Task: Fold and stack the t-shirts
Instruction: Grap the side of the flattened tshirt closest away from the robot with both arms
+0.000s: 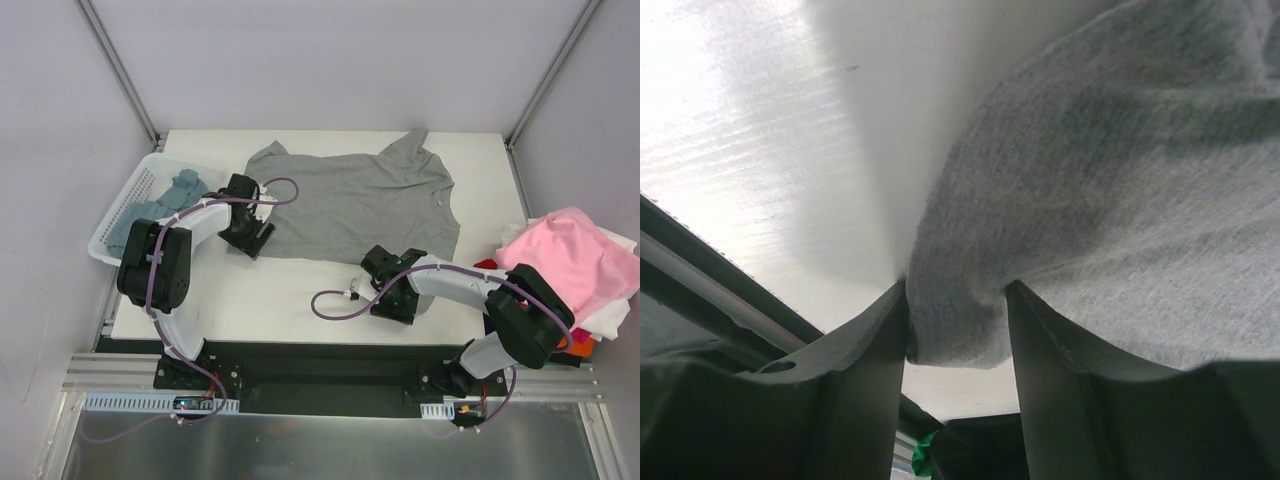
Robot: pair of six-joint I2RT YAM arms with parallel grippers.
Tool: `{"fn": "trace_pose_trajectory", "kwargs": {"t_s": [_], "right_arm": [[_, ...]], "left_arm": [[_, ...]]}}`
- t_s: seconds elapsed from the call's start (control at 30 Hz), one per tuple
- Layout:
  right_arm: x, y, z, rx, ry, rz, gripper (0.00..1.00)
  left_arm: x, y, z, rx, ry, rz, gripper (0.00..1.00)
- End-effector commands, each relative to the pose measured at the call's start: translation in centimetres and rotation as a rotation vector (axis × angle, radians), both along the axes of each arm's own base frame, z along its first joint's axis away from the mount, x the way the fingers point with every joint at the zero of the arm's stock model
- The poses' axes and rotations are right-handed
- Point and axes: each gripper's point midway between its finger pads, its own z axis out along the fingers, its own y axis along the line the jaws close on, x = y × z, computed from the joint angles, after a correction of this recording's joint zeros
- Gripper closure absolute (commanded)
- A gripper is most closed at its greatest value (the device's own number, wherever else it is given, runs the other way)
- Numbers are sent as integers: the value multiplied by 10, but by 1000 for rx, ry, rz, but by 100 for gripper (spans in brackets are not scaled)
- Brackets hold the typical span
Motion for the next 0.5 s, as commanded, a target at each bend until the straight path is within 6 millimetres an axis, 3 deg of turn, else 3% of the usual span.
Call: {"fn": "trace_pose_trajectory", "kwargs": {"t_s": [0.0,0.1,0.4,0.47], "right_arm": [[3,-7,-9,-23,1,9,57],[4,-7,-6,-23,-3,11,59],[4,-10,-3,-35,0,9,63],[3,-11,-3,-35,2,11,64]], "left_arm": [[-7,2,-10,-8,50,-20,37],[-11,4,-13,-16,66,-14,56],[-12,5,-15,-34,88,-18,67],[-13,6,-16,-34,94,-18,76]]}}
